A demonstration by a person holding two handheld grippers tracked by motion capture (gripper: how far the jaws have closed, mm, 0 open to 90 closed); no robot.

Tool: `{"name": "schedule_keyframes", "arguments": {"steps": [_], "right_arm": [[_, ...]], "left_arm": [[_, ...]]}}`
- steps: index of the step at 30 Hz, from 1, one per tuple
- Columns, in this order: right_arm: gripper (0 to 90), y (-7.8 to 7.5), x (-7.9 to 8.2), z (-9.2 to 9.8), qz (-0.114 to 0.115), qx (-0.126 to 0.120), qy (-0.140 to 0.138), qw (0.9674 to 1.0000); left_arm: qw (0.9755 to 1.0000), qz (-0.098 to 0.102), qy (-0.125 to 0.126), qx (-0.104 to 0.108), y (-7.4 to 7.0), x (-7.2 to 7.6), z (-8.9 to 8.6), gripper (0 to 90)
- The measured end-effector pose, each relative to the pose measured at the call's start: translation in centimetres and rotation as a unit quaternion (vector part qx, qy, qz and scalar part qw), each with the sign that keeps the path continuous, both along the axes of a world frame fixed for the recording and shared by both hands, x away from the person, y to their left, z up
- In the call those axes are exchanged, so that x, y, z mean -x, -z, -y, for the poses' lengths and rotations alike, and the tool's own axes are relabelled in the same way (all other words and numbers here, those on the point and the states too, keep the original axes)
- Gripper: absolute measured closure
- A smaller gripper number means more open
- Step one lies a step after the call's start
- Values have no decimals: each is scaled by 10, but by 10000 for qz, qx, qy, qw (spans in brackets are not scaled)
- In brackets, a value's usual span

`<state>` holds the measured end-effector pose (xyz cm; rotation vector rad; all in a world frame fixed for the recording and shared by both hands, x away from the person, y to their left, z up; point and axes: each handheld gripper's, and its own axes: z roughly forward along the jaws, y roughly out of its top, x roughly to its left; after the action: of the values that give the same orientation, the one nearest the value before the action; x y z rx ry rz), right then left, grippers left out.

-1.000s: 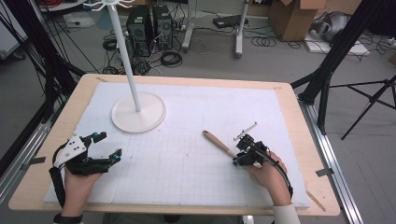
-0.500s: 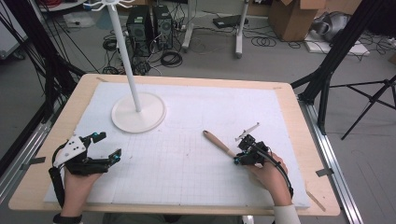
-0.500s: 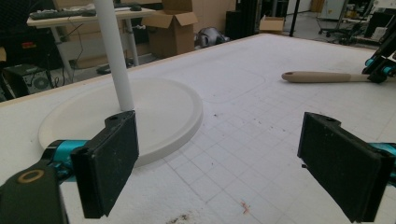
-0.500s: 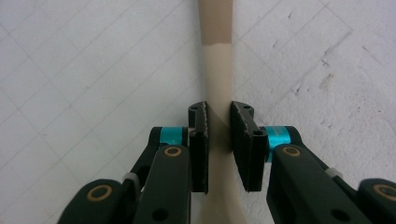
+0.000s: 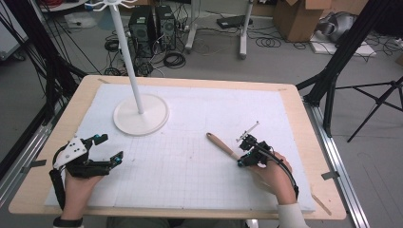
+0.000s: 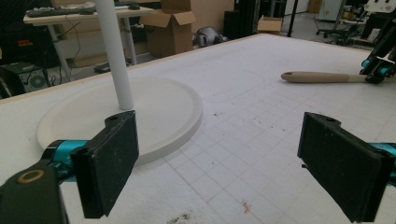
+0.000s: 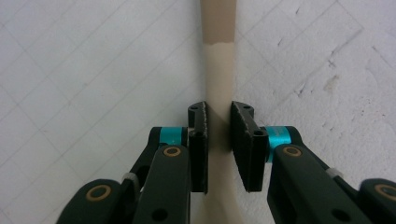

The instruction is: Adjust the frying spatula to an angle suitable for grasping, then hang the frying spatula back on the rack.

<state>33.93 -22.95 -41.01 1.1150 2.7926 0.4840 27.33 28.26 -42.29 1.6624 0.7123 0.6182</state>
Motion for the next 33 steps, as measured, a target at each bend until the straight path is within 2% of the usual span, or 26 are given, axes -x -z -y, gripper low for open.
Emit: {"name": "schedule_keyframes", "arguments": {"steps": [2, 5, 7, 9, 11, 16, 22, 29, 33], "right_arm": [[776, 1, 3, 0, 81, -19, 16, 10000], [777, 1, 7, 5, 204, -199, 95, 9995], [777, 0, 10, 9, 284, -462, 106, 9985], [778, -5, 16, 14, 487, -706, 122, 9962], [777, -10, 21, 18, 684, -846, 108, 9940], [777, -21, 29, 28, 927, -1232, 127, 9880], [777, -32, 38, 30, 1250, -1585, 60, 9794], [776, -40, 49, 24, 1678, -2040, -49, 9645], [776, -45, 54, 23, 1946, -2269, -97, 9542]], "left_arm": [[10000, -10, 21, -2, 0, -1, 1, 130], [10000, -21, 38, 6, 0, -2, 1, 130], [10000, -20, 31, 18, 0, -2, 1, 130], [10000, -6, 6, 7, 0, -2, 1, 130], [10000, -12, 27, 26, 0, -2, 2, 130], [10000, 38, 31, 28, -2, -2, 4, 130], [9998, 132, -9, 115, -6, 0, 1, 130], [9995, 190, 13, 269, -11, 4, -1, 130], [9990, 242, 67, 365, -15, 6, 2, 130]]}}
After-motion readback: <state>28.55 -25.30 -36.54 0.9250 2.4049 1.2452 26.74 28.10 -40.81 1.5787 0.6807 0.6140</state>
